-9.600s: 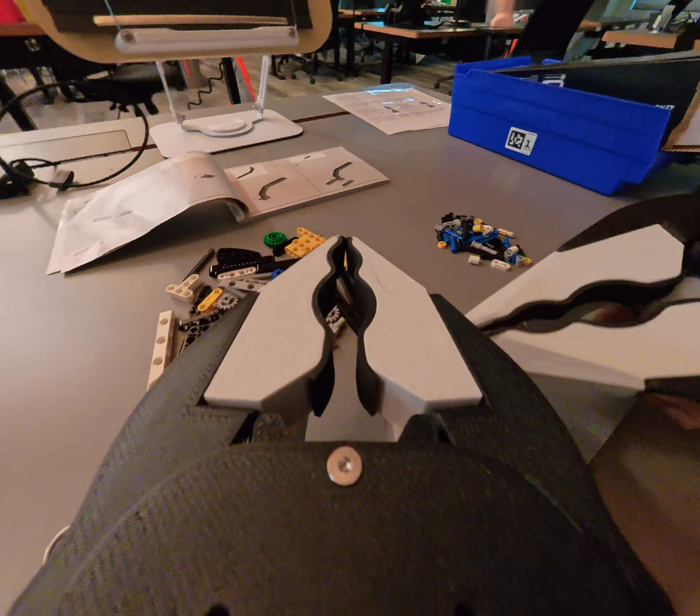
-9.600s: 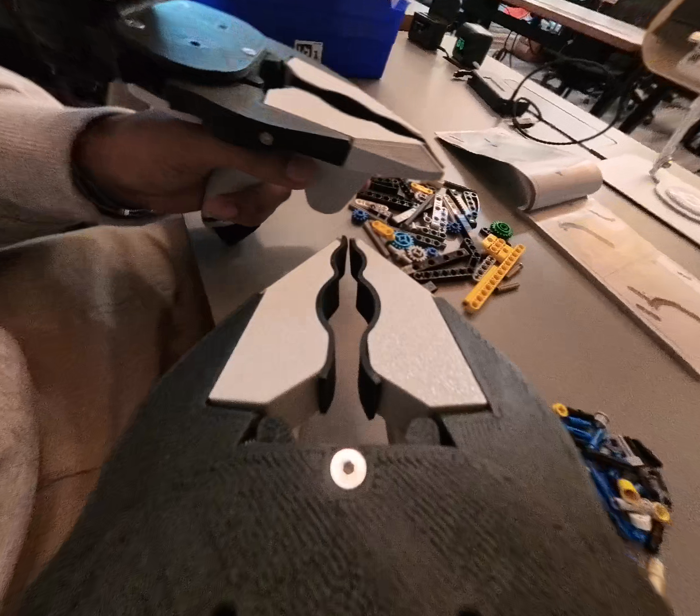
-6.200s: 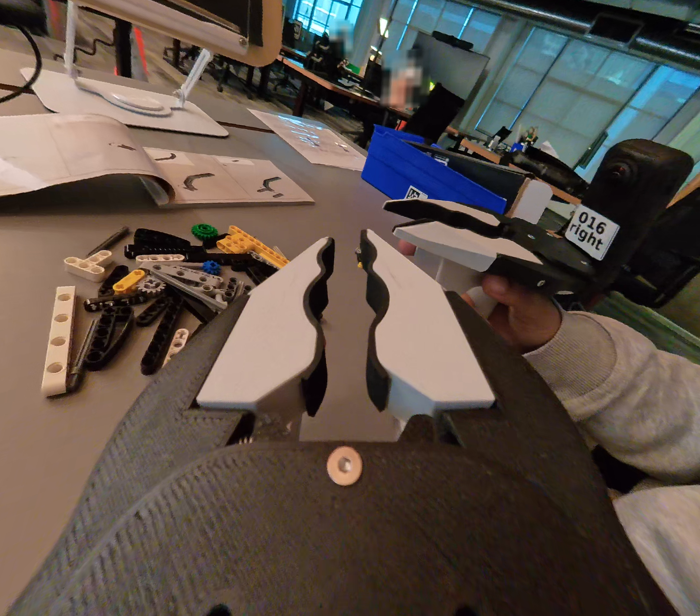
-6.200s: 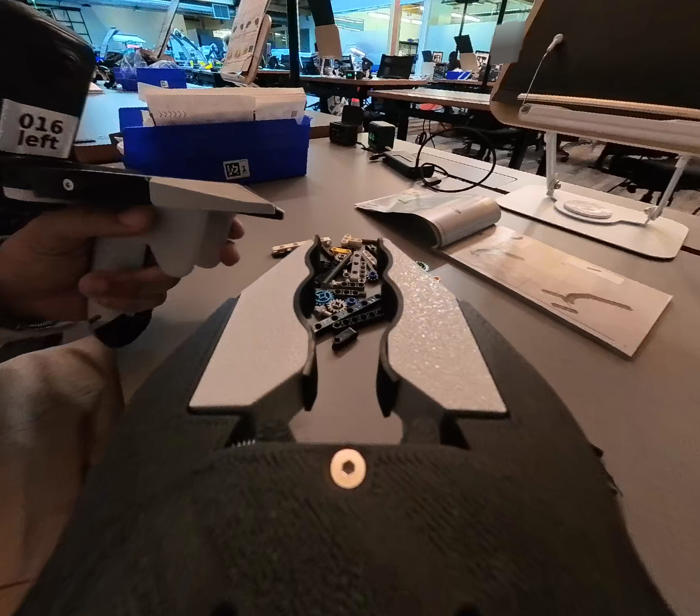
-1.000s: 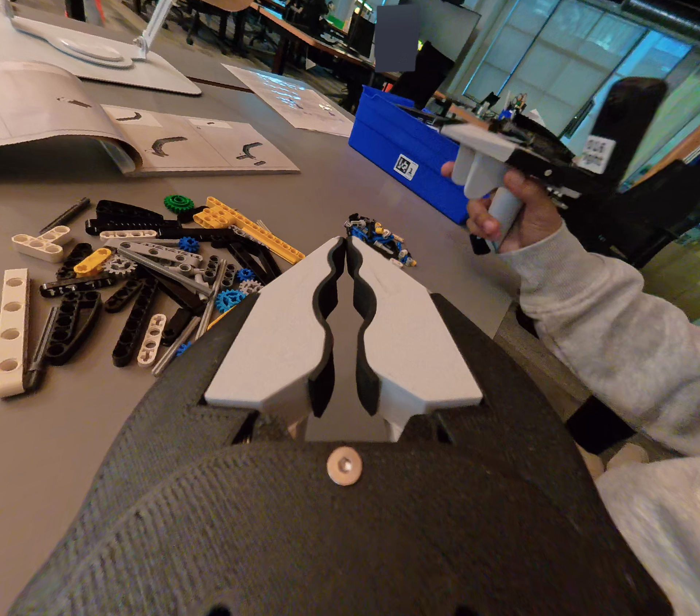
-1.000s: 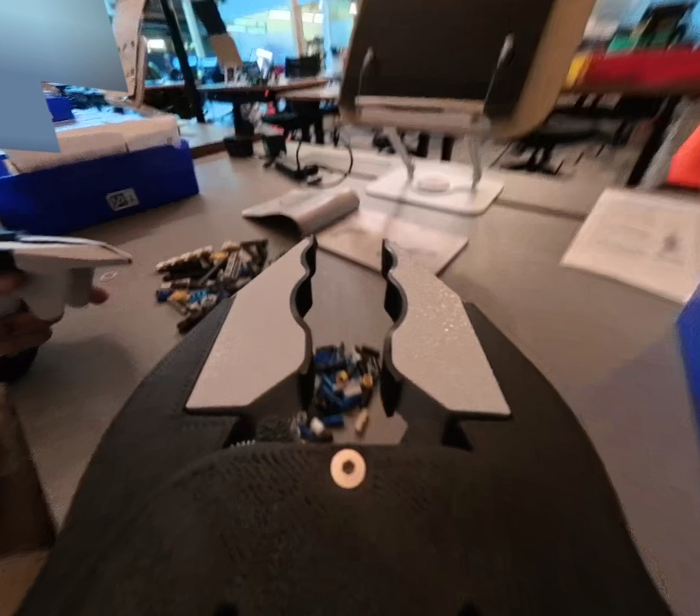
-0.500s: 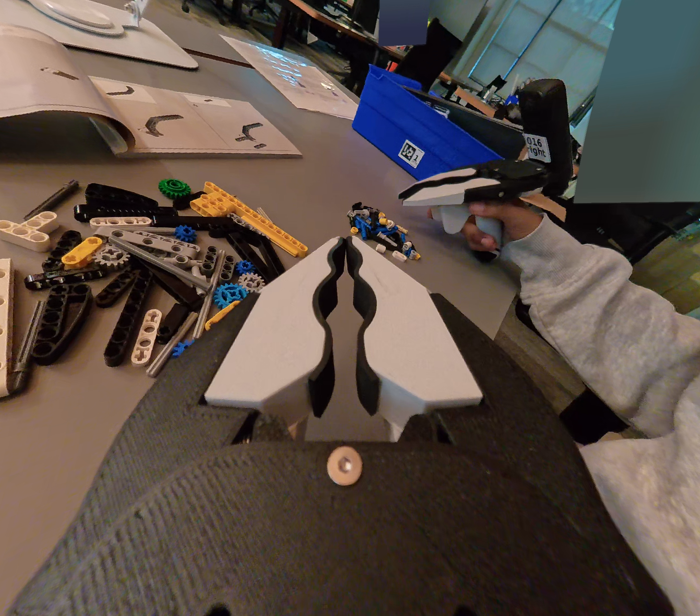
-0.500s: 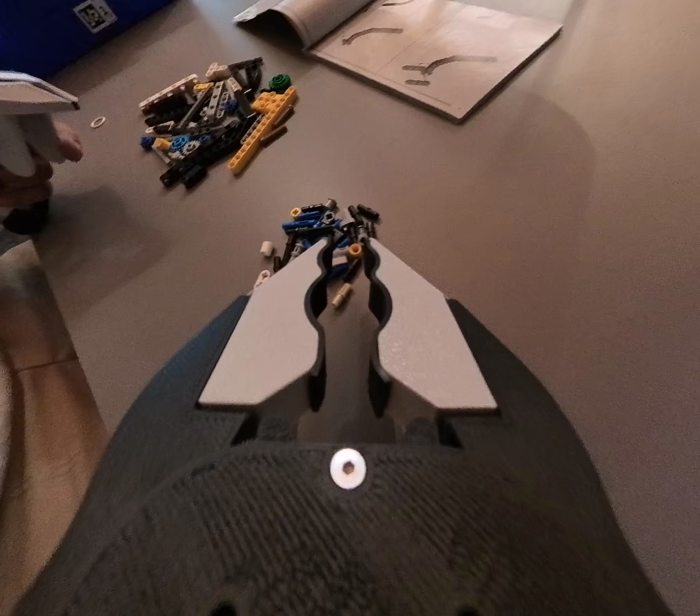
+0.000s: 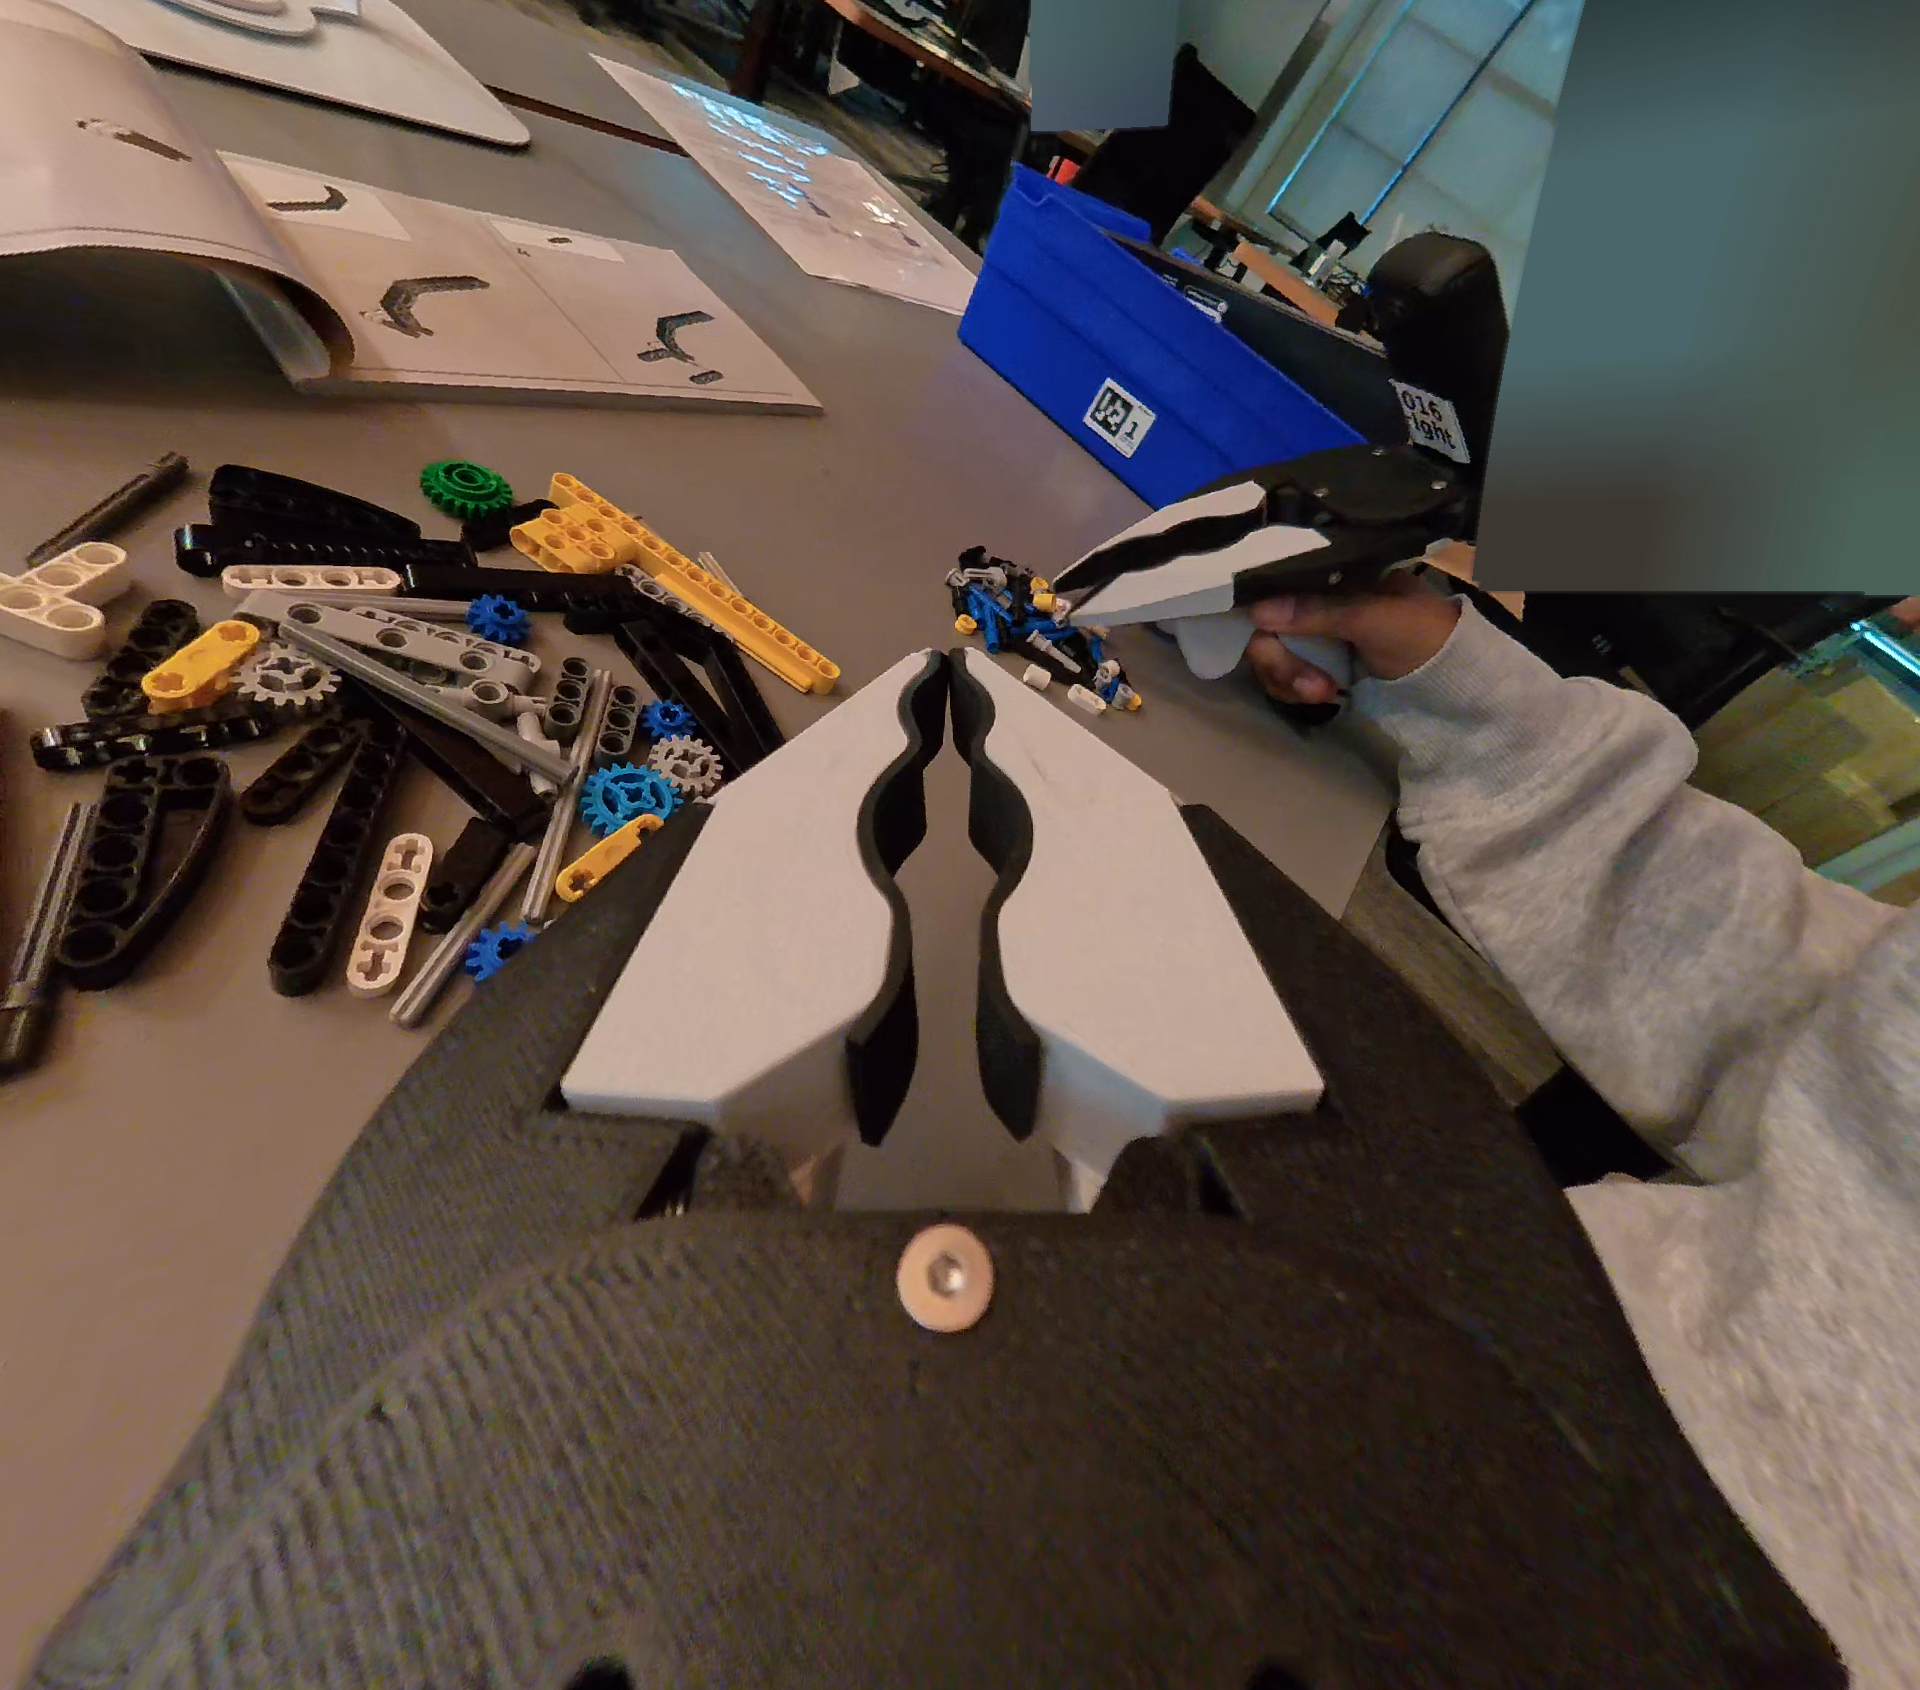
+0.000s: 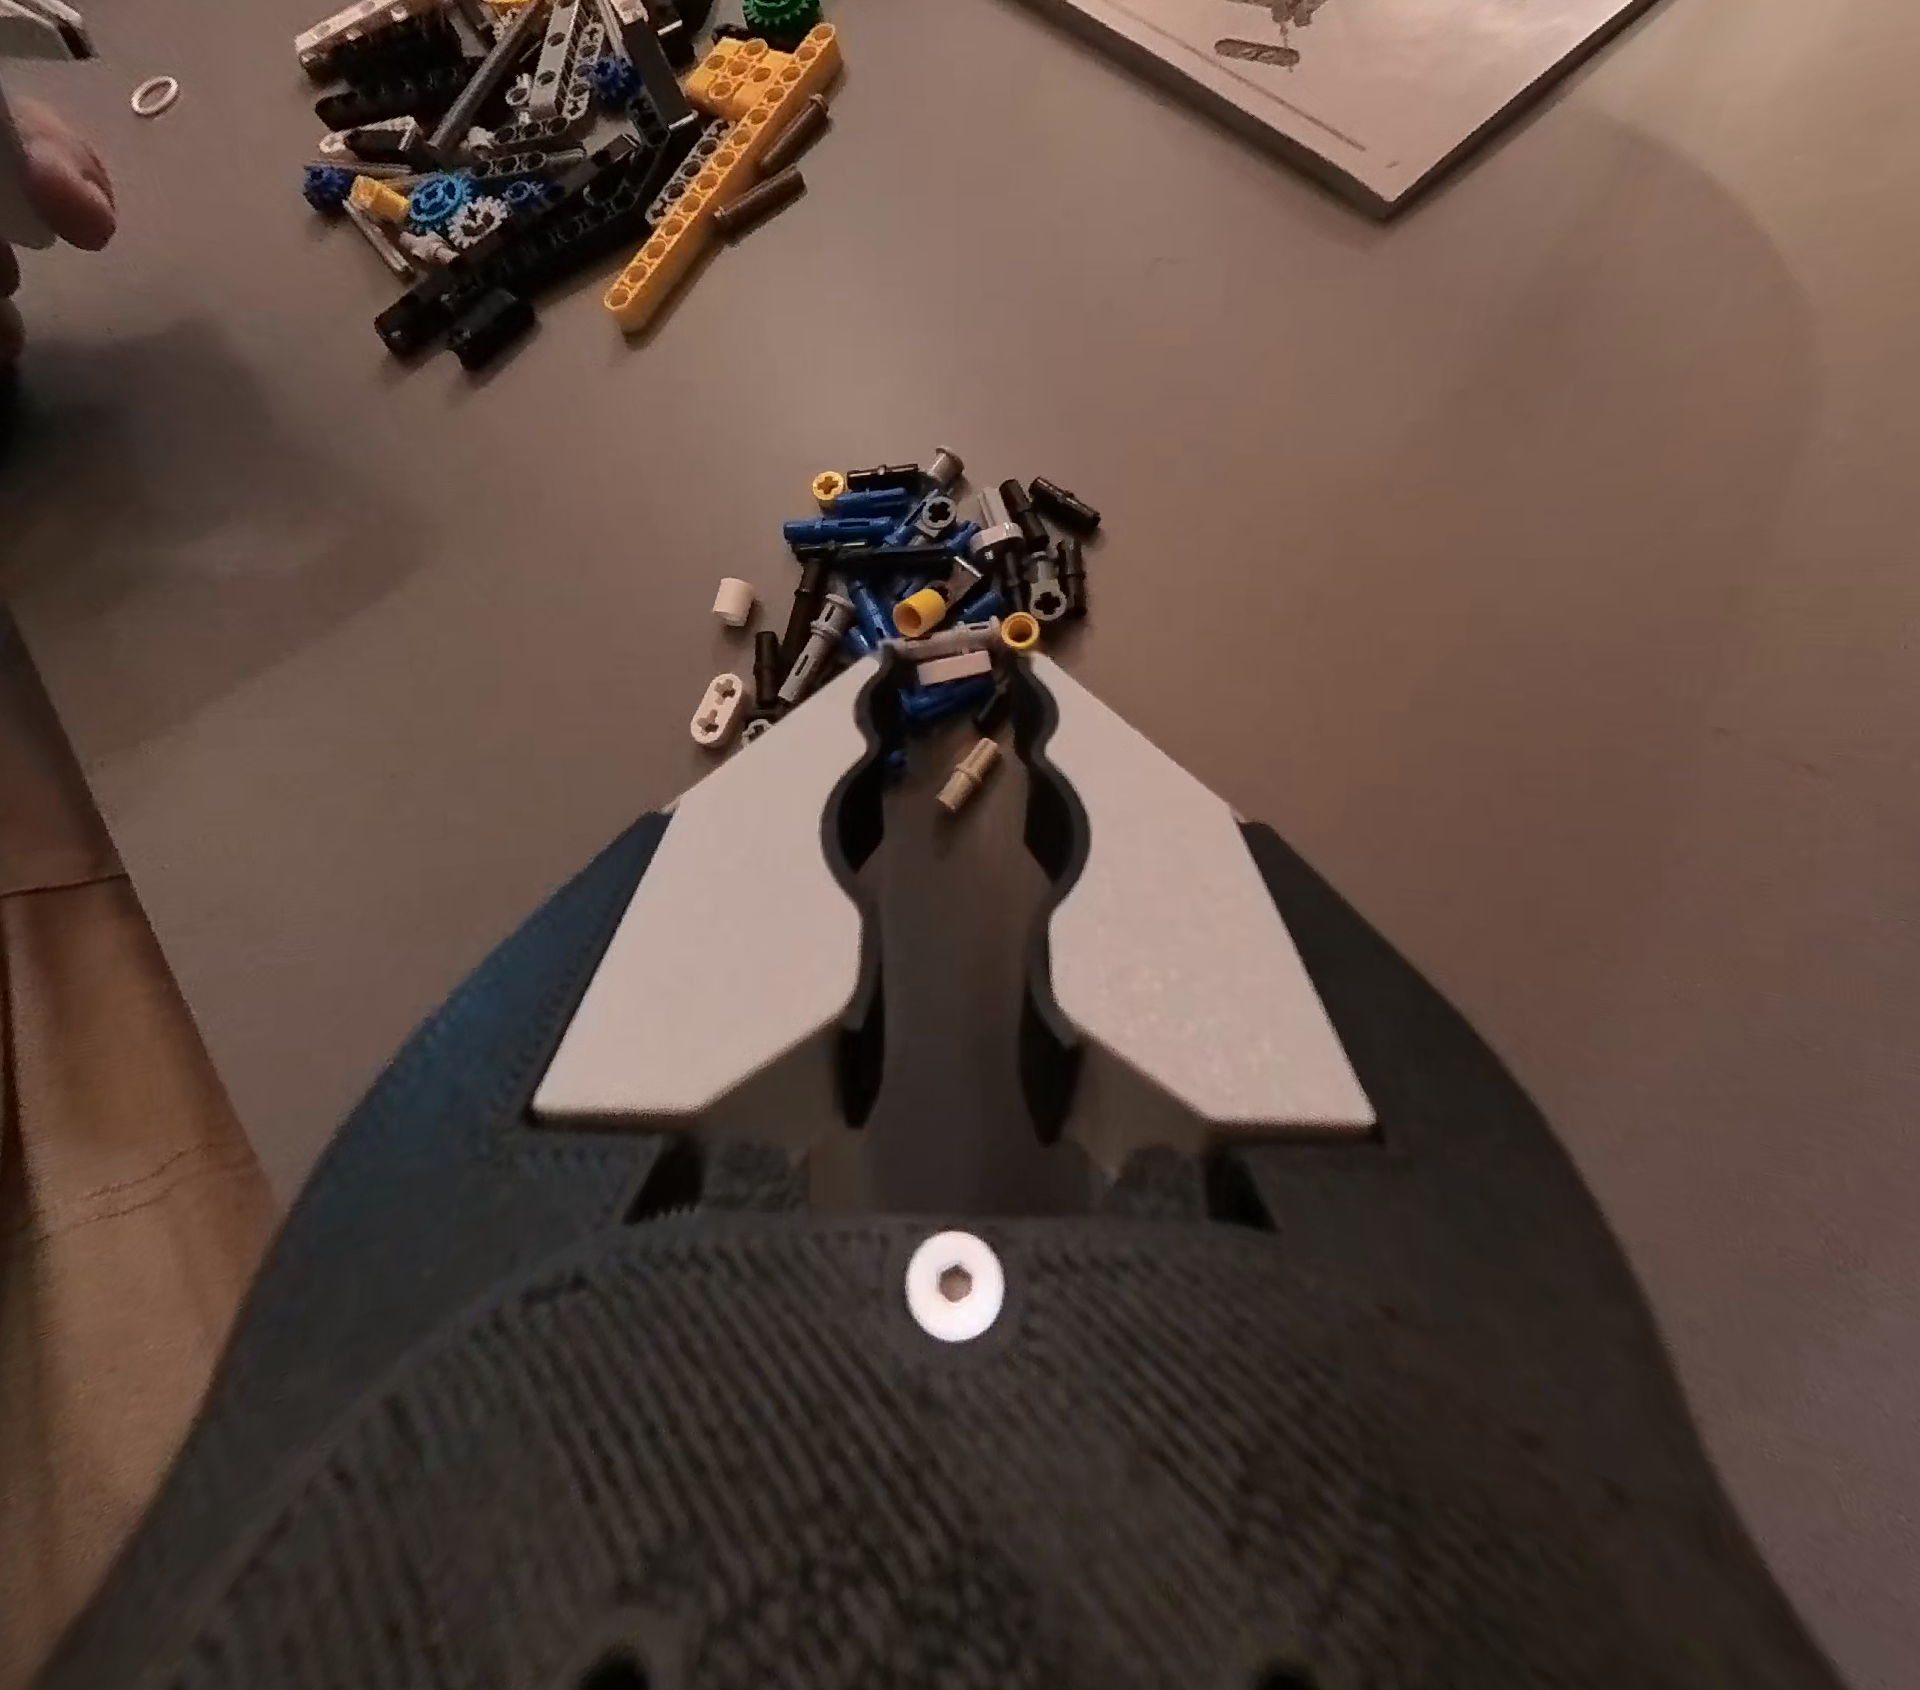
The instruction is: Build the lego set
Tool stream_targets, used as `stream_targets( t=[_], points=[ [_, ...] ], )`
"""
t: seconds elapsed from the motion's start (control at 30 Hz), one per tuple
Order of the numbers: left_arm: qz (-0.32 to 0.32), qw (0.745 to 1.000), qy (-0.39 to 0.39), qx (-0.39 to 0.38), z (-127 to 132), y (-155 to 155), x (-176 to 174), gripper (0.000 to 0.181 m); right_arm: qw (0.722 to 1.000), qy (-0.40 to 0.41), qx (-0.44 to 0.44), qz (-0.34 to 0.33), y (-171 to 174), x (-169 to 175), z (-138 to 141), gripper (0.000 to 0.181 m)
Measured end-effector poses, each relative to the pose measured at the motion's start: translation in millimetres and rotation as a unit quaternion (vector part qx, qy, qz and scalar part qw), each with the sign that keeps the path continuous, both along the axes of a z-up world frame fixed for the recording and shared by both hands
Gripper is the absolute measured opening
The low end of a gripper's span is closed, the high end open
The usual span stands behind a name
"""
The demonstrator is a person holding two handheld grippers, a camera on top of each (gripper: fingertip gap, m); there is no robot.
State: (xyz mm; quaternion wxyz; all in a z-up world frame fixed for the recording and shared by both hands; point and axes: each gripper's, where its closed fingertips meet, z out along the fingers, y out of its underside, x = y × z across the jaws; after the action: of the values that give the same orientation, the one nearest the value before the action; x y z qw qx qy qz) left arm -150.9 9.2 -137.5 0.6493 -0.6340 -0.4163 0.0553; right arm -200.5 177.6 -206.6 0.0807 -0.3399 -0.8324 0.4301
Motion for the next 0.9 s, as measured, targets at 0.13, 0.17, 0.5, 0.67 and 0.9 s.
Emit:
stream_targets(
  t=[0.13,0.17,0.5,0.67,0.9],
  points=[
    [0.001,1.0,0.0,0.002,0.0,-0.5,-0.1,0.0,1.0,-0.002,0.0,0.0,0.2,-0.2,-0.6,0.015],
    [0.001,1.0,0.0,0.002,0.1,-0.5,0.0,0.0,1.0,-0.003,0.0,0.0,0.2,-0.2,-0.6,0.012],
    [0.007,1.0,0.012,0.008,3.8,-2.7,1.0,0.0,0.999,0.022,-0.03,-0.008,2.5,-1.7,11.7,0.003],
    [-0.003,1.0,0.027,0.003,6.5,2.8,6.3,0.0,0.996,0.05,-0.071,-0.002,0.8,-0.1,27.6,0.003],
    [-0.074,0.994,0.079,0.004,17.5,16.9,27.2,0.003,0.971,0.043,-0.191,0.138,-80.1,59.2,70.0,0.003]
  ],
)
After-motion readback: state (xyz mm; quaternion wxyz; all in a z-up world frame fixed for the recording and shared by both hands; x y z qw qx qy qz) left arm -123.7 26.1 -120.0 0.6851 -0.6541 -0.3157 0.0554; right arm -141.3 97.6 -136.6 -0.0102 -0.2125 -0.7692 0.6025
